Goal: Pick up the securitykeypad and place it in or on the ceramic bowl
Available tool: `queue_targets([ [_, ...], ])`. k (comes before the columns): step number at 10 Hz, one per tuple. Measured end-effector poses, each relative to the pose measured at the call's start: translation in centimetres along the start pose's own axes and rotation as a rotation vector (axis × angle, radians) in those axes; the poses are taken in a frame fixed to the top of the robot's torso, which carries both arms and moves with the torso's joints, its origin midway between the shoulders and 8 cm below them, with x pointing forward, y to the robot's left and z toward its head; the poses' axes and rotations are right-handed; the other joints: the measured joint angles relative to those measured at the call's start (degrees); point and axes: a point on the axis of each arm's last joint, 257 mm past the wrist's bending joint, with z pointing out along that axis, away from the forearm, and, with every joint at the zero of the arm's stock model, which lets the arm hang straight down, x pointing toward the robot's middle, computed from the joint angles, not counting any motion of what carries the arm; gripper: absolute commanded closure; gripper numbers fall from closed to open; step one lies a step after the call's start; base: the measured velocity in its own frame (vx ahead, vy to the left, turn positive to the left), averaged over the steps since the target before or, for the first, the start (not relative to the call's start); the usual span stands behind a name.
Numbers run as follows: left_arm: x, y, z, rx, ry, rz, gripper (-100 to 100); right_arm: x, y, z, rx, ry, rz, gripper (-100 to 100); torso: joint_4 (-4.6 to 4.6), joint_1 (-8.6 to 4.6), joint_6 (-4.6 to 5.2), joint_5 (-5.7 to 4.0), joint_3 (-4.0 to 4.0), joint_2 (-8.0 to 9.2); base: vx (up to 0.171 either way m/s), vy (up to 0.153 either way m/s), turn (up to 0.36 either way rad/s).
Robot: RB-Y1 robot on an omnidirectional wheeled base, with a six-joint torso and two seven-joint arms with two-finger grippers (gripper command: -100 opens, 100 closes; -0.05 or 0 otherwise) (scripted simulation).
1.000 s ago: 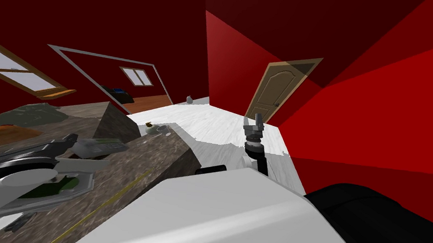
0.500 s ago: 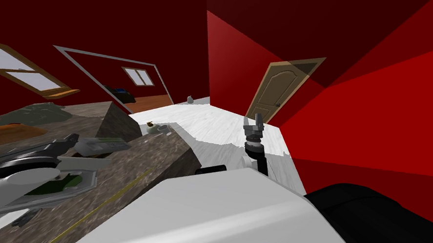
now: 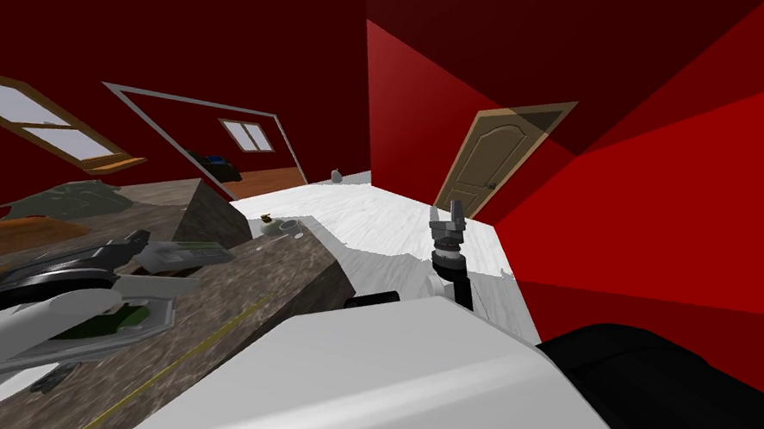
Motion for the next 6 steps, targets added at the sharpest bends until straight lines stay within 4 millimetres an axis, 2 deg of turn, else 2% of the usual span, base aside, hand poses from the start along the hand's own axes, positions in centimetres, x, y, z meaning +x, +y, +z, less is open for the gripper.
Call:
queue_targets([
  [1, 0.4, 0.0, 0.3, -0.005, 0.006, -0.008, -100, 0.0, 0.0, 0.0, 0.0, 0.0, 0.0, 0, 0.0, -0.01, -0.03, 0.01, 0.01, 0.03, -0.015, -0.013, 0.068],
  [6, -0.2, -2.0, 1.2, 0.03, -0.01, -0.018, -100, 0.0, 0.0, 0.0, 0.0, 0.0, 0.0, 0, 0.0, 0.0, 0.0, 0.0, 0.0, 0.0, -0.002, -0.001, -0.005],
])
